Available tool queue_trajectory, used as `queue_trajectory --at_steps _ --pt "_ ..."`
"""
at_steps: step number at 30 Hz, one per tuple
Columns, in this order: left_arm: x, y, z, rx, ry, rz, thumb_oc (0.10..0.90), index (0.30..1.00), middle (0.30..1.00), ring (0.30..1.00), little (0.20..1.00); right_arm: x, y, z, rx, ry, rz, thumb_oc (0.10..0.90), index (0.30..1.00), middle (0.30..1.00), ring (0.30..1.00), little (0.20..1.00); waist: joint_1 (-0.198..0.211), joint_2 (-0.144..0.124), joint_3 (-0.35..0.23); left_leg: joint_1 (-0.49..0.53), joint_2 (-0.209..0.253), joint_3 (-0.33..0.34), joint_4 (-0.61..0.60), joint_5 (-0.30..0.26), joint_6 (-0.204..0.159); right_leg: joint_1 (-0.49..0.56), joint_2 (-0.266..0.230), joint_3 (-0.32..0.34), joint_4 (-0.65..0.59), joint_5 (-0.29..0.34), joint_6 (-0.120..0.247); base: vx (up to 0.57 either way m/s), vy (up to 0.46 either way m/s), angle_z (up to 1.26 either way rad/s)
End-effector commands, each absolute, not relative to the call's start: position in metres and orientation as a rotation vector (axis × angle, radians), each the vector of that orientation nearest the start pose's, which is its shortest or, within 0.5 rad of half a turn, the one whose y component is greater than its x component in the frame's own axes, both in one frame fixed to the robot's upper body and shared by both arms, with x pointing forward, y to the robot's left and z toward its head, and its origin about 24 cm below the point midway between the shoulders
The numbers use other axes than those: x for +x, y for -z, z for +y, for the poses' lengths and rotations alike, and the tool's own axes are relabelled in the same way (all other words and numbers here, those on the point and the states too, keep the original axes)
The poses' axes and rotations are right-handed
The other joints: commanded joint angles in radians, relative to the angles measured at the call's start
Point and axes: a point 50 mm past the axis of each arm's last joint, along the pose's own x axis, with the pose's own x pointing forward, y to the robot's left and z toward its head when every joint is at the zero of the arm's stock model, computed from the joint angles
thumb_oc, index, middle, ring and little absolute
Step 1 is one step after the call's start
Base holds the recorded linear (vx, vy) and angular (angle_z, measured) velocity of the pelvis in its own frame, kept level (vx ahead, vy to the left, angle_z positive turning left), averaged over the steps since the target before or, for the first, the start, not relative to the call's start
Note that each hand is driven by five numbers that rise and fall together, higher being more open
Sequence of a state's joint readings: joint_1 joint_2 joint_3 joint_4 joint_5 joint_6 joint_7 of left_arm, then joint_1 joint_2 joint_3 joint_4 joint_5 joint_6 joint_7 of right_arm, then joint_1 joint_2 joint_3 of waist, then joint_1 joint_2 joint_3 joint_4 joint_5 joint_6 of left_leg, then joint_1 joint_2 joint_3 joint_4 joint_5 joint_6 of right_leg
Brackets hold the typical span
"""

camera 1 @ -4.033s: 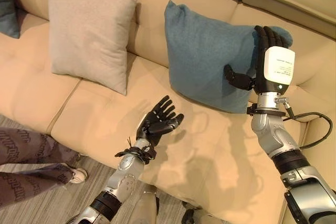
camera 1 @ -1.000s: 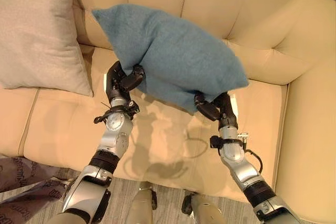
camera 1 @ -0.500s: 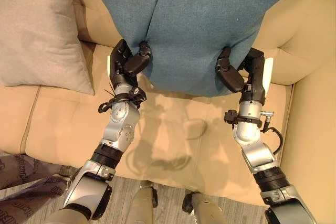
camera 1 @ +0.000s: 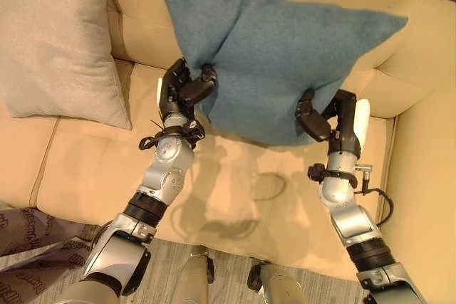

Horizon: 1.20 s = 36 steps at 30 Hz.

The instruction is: Pick up all the scattered cushions and arrange them neatly on the sofa.

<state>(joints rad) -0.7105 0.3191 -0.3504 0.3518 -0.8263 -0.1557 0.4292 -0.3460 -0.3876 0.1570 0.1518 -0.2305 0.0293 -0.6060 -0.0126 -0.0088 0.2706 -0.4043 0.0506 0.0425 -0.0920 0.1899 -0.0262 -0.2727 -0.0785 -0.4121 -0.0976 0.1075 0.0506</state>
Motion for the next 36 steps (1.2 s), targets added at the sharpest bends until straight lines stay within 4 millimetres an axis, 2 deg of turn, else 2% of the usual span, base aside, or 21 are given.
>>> queue_trajectory --at_steps 1,5,6,7,8,9,10,11,15,16,17,23,26,27,28,29,34,36 --pt "0.358 -0.252 0.081 -0.508 0.188 -0.53 0.4 0.3 0.3 0.3 0.3 0.308 -0.195 -0.224 -0.712 0.675 -0.672 0.4 0.3 0.3 0.3 0.3 0.0 -0.005 -0.114 0.063 0.002 0.027 0.005 -0.176 -0.042 0.043 -0.035 -0.028 0.014 -0.133 0.066 0.0 0.0 0.0" --pt "0.361 -0.251 0.063 -0.534 0.205 -0.492 0.4 0.3 0.3 0.3 0.3 0.325 -0.226 -0.226 -0.767 0.753 -0.727 0.4 0.3 0.3 0.3 0.3 0.001 0.003 -0.09 0.051 0.005 0.032 0.005 -0.168 -0.046 0.029 -0.037 -0.022 0.016 -0.127 0.066 -0.05 -0.006 -0.02" --pt "0.362 -0.252 0.063 -0.535 0.205 -0.495 0.4 0.3 0.3 0.3 0.3 0.325 -0.227 -0.226 -0.767 0.753 -0.73 0.4 0.3 0.3 0.3 0.3 0.001 0.004 -0.088 0.051 0.005 0.032 0.005 -0.168 -0.046 0.029 -0.037 -0.021 0.016 -0.126 0.066 -0.05 -0.005 -0.04" --pt "0.363 -0.257 0.057 -0.531 0.213 -0.498 0.4 0.3 0.3 0.3 0.3 0.334 -0.238 -0.217 -0.794 0.731 -0.757 0.4 0.3 0.3 0.3 0.3 0.001 0.007 -0.075 0.048 0.008 0.037 0.005 -0.165 -0.046 0.024 -0.037 -0.016 0.017 -0.122 0.067 -0.04 -0.003 -0.05" --pt "0.364 -0.256 0.054 -0.546 0.211 -0.489 0.4 0.3 0.3 0.3 0.3 0.337 -0.24 -0.214 -0.783 0.714 -0.759 0.4 0.3 0.3 0.3 0.3 0.001 0.009 -0.071 0.047 0.008 0.04 0.005 -0.163 -0.046 0.021 -0.036 -0.013 0.017 -0.12 0.067 0.04 -0.021 -0.04" --pt "0.365 -0.255 0.053 -0.549 0.211 -0.483 0.4 0.3 0.3 0.3 0.3 0.34 -0.238 -0.21 -0.786 0.694 -0.746 0.4 0.3 0.3 0.3 0.3 0.001 0.011 -0.076 0.056 0.012 0.033 0.005 -0.185 -0.051 0.029 -0.031 0.003 0.014 -0.138 0.072 0.0 0.0 0.0" --pt "0.365 -0.254 0.053 -0.542 0.205 -0.481 0.4 0.3 0.3 0.3 0.3 0.343 -0.238 -0.206 -0.782 0.674 -0.753 0.4 0.3 0.3 0.3 0.3 0.001 0.012 -0.067 0.049 0.011 0.047 0.005 -0.162 -0.046 0.016 -0.036 -0.008 0.019 -0.119 0.065 0.07 -0.019 0.0" --pt "0.367 -0.251 0.054 -0.536 0.186 -0.472 0.4 0.3 0.3 0.3 0.3 0.344 -0.239 -0.203 -0.773 0.662 -0.753 0.4 0.3 0.3 0.3 0.3 0.0 0.012 -0.073 0.057 0.015 0.039 0.005 -0.185 -0.052 0.024 -0.032 0.006 0.015 -0.136 0.07 0.0 0.0 0.0" --pt "0.375 -0.237 0.062 -0.543 0.116 -0.425 0.4 0.3 0.3 0.3 0.3 0.348 -0.228 -0.196 -0.751 0.615 -0.726 0.4 0.3 0.3 0.3 0.3 -0.003 0.013 -0.075 0.059 0.016 0.041 0.005 -0.186 -0.054 0.022 -0.03 0.01 0.015 -0.138 0.068 0.02 -0.007 0.0" --pt "0.381 -0.223 0.066 -0.544 0.054 -0.359 0.4 0.3 0.3 0.3 0.3 0.349 -0.22 -0.19 -0.669 0.595 -0.699 0.4 0.3 0.3 0.3 0.3 -0.007 0.015 -0.076 0.056 0.017 0.043 0.005 -0.184 -0.056 0.019 -0.031 0.011 0.016 -0.137 0.066 0.0 -0.004 -0.04" --pt "0.383 -0.223 0.067 -0.541 0.037 -0.353 0.4 0.3 0.3 0.3 0.3 0.351 -0.216 -0.188 -0.635 0.589 -0.674 0.4 0.3 0.3 0.3 0.3 -0.009 0.014 -0.075 0.052 0.016 0.043 0.005 -0.182 -0.057 0.017 -0.031 0.012 0.016 -0.138 0.066 0.0 -0.006 -0.04" --pt "0.382 -0.221 0.047 -0.533 0.085 -0.313 0.4 0.3 0.3 0.3 0.3 0.354 -0.207 -0.196 -0.616 0.651 -0.61 0.4 0.3 0.3 0.3 0.3 -0.027 0.017 -0.077 0.038 0.016 0.039 0.005 -0.181 -0.061 0.008 -0.029 0.006 0.015 -0.135 0.067 0.0 0.0 0.0" --pt "0.384 -0.215 0.047 -0.497 0.085 -0.294 0.4 0.3 0.3 0.3 0.3 0.355 -0.201 -0.195 -0.631 0.621 -0.588 0.4 0.3 0.3 0.3 0.3 -0.03 0.014 -0.076 0.035 0.017 0.04 0.005 -0.182 -0.059 0.0 -0.029 0.011 0.015 -0.132 0.069 0.0 0.0 0.0" --pt "0.385 -0.213 0.049 -0.479 0.078 -0.29 0.53 0.495 0.495 0.495 0.495 0.356 -0.198 -0.194 -0.633 0.607 -0.575 0.566 0.549 0.549 0.549 0.549 -0.031 0.014 -0.075 0.035 0.017 0.04 0.005 -0.182 -0.06 -0.001 -0.03 0.012 0.015 -0.132 0.069 0.0 0.0 0.0" --pt "0.387 -0.208 0.054 -0.466 0.051 -0.274 0.595 0.592 0.592 0.592 0.592 0.356 -0.195 -0.194 -0.639 0.594 -0.564 0.8 0.9 0.9 0.9 0.9 -0.031 0.014 -0.076 0.036 0.017 0.042 0.005 -0.181 -0.06 -0.002 -0.03 0.012 0.015 -0.131 0.068 0.0 0.0 0.0" --pt "0.389 -0.205 0.06 -0.477 0.026 -0.268 0.8 0.9 0.9 0.9 0.9 0.355 -0.193 -0.194 -0.65 0.586 -0.559 0.8 0.9 0.9 0.9 0.9 -0.032 0.015 -0.075 0.039 0.016 0.044 0.005 -0.183 -0.059 -0.001 -0.03 0.015 0.016 -0.132 0.067 0.0 0.0 0.0" --pt "0.391 -0.199 0.077 -0.486 -0.013 -0.256 0.8 0.9 0.9 0.9 0.9 0.351 -0.181 -0.198 -0.652 0.58 -0.52 0.8 0.9 0.9 0.9 0.9 -0.031 0.021 -0.08 0.048 0.015 0.049 0.005 -0.185 -0.058 0.004 -0.032 0.013 0.018 -0.133 0.066 0.0 0.001 -0.02" --pt "0.394 -0.194 0.105 -0.293 -0.07 -0.272 0.8 0.9 0.9 0.9 0.9 0.344 -0.166 -0.209 -0.681 0.566 -0.476 0.8 0.9 0.9 0.9 0.9 -0.026 0.03 -0.089 0.065 0.014 0.052 0.005 -0.191 -0.054 0.021 -0.033 0.011 0.019 -0.139 0.065 0.03 -0.015 -0.01"
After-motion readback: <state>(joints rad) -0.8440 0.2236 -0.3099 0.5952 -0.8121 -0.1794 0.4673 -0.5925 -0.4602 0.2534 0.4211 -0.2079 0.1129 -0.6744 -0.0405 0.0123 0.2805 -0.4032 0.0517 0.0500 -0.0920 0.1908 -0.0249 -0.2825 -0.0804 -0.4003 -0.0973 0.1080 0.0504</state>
